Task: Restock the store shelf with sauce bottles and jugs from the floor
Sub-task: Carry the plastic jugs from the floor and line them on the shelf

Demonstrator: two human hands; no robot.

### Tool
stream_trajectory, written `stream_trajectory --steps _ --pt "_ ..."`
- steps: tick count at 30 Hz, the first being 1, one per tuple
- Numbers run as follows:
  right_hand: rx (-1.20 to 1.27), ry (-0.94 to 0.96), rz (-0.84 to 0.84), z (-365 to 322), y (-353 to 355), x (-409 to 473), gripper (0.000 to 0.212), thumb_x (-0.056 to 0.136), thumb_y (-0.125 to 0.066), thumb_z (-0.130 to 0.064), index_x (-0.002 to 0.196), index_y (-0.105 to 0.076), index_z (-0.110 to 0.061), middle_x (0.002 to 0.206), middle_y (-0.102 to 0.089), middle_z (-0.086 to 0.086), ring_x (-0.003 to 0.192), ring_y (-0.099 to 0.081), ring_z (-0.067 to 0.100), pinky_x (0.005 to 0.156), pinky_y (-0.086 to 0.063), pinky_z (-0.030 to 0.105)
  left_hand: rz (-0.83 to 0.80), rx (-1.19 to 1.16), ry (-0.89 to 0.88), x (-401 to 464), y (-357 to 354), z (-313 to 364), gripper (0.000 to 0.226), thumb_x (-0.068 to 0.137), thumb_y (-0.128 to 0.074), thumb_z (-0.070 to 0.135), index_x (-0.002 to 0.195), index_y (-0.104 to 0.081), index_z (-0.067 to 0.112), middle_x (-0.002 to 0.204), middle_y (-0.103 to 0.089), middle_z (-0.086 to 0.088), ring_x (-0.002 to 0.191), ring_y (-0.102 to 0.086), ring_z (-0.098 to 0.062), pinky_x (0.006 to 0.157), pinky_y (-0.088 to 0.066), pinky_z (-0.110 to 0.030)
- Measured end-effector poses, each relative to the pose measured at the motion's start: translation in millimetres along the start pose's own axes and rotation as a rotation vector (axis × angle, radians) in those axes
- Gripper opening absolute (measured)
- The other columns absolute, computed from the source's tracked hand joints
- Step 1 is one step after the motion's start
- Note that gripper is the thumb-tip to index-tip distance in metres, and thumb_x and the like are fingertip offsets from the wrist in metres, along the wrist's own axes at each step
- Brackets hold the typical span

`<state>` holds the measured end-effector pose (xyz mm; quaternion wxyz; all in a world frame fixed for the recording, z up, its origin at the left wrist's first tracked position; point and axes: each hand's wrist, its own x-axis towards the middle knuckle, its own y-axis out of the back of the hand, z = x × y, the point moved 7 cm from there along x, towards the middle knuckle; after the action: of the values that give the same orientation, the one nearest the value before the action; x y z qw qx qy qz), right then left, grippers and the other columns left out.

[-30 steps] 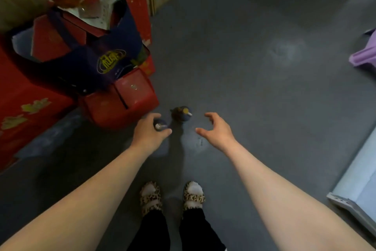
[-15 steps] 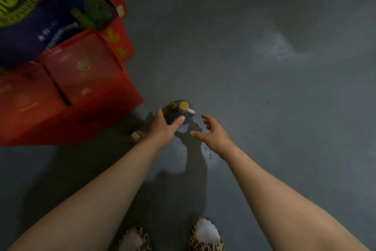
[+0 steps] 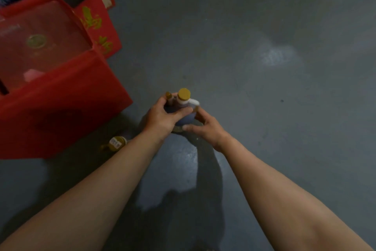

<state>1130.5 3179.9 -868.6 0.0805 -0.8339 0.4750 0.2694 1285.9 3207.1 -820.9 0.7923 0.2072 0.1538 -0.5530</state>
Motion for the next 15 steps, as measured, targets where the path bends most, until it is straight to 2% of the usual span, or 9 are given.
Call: stream_trajectory --steps 2,5,6,8,9,10,12,14,15 --pt "0.071 -0.019 -0.016 0.2 -1.7 3.4 0.068 0.085 -0.075 0.001 0.147 -0.05 -0.015 0.138 -0.062 0.002 0.125 -0.06 0.011 0.106 -0.051 0.031 0.039 -0.067 0.048 5.2 1.7 3.3 0.039 0.079 -0.082 0.023 0.113 -0.063 0.018 0.109 -0.069 0.0 0.104 -0.066 -0.018 0.09 -0.053 -0.029" --pt "0.243 -0.06 -0.082 -2.1 -10.6 2.8 0.054 0.094 -0.063 -0.001 0.144 -0.051 -0.017 0.119 -0.071 0.0 0.103 -0.07 0.012 0.08 -0.059 0.026 0.072 -0.125 0.08 10.2 5.0 4.0 0.033 0.081 -0.08 0.034 0.108 -0.063 0.025 0.105 -0.069 0.002 0.101 -0.068 -0.019 0.09 -0.055 -0.032" --pt "0.275 -0.083 -0.084 -0.9 -11.8 0.0 0.052 0.095 -0.064 -0.005 0.143 -0.052 -0.02 0.116 -0.072 -0.002 0.101 -0.071 0.013 0.077 -0.059 0.028 0.069 -0.125 0.084 9.1 5.5 4.2 0.034 0.08 -0.08 0.038 0.107 -0.063 0.026 0.104 -0.07 0.003 0.099 -0.068 -0.019 0.092 -0.055 -0.035" --pt "0.313 -0.122 -0.067 -2.0 -14.7 -8.0 0.047 0.092 -0.069 -0.018 0.136 -0.058 -0.031 0.117 -0.073 -0.004 0.106 -0.07 0.018 0.086 -0.058 0.042 0.049 -0.13 0.092 2.6 6.8 10.1 0.04 0.075 -0.082 0.046 0.106 -0.065 0.027 0.104 -0.072 0.003 0.097 -0.069 -0.018 0.094 -0.056 -0.04" --pt "0.329 -0.141 -0.061 -5.2 -16.9 -16.5 0.043 0.09 -0.073 -0.026 0.13 -0.061 -0.036 0.118 -0.073 -0.004 0.11 -0.068 0.021 0.09 -0.053 0.05 0.032 -0.132 0.099 -3.6 8.1 14.9 0.046 0.071 -0.082 0.048 0.108 -0.066 0.027 0.105 -0.073 0.002 0.097 -0.07 -0.019 0.093 -0.056 -0.042" --pt "0.344 -0.158 -0.062 -7.6 -18.8 -25.8 0.04 0.087 -0.075 -0.032 0.125 -0.064 -0.038 0.118 -0.073 -0.004 0.111 -0.067 0.023 0.09 -0.049 0.052 0.013 -0.137 0.106 -11.7 9.8 20.9 0.05 0.067 -0.08 0.048 0.109 -0.066 0.025 0.107 -0.074 0.0 0.097 -0.071 -0.02 0.093 -0.057 -0.043" --pt "0.386 -0.184 -0.051 -20.8 -21.9 -50.2 0.042 0.084 -0.076 -0.038 0.124 -0.064 -0.034 0.112 -0.073 -0.006 0.103 -0.069 0.015 0.086 -0.048 0.046 -0.017 -0.165 0.12 -32.2 14.3 35.8 0.056 0.065 -0.079 0.045 0.112 -0.066 0.018 0.107 -0.074 -0.004 0.096 -0.073 -0.021 0.091 -0.057 -0.044" --pt "0.419 -0.198 -0.017 -40.9 -22.6 -76.3 0.058 0.079 -0.071 -0.041 0.133 -0.058 -0.023 0.107 -0.073 -0.008 0.094 -0.071 0.008 0.083 -0.052 0.039 -0.02 -0.189 0.151 -54.9 21.7 51.2 0.067 0.061 -0.082 0.048 0.115 -0.065 0.013 0.107 -0.075 -0.005 0.094 -0.073 -0.022 0.09 -0.058 -0.045" --pt "0.421 -0.212 0.0 -51.7 -22.7 -89.0 0.063 0.077 -0.07 -0.041 0.134 -0.055 -0.018 0.105 -0.073 -0.008 0.094 -0.071 0.009 0.085 -0.054 0.041 -0.014 -0.198 0.172 -66.3 26.6 58.7 0.072 0.057 -0.083 0.051 0.116 -0.065 0.013 0.107 -0.075 -0.005 0.094 -0.073 -0.022 0.089 -0.058 -0.045"
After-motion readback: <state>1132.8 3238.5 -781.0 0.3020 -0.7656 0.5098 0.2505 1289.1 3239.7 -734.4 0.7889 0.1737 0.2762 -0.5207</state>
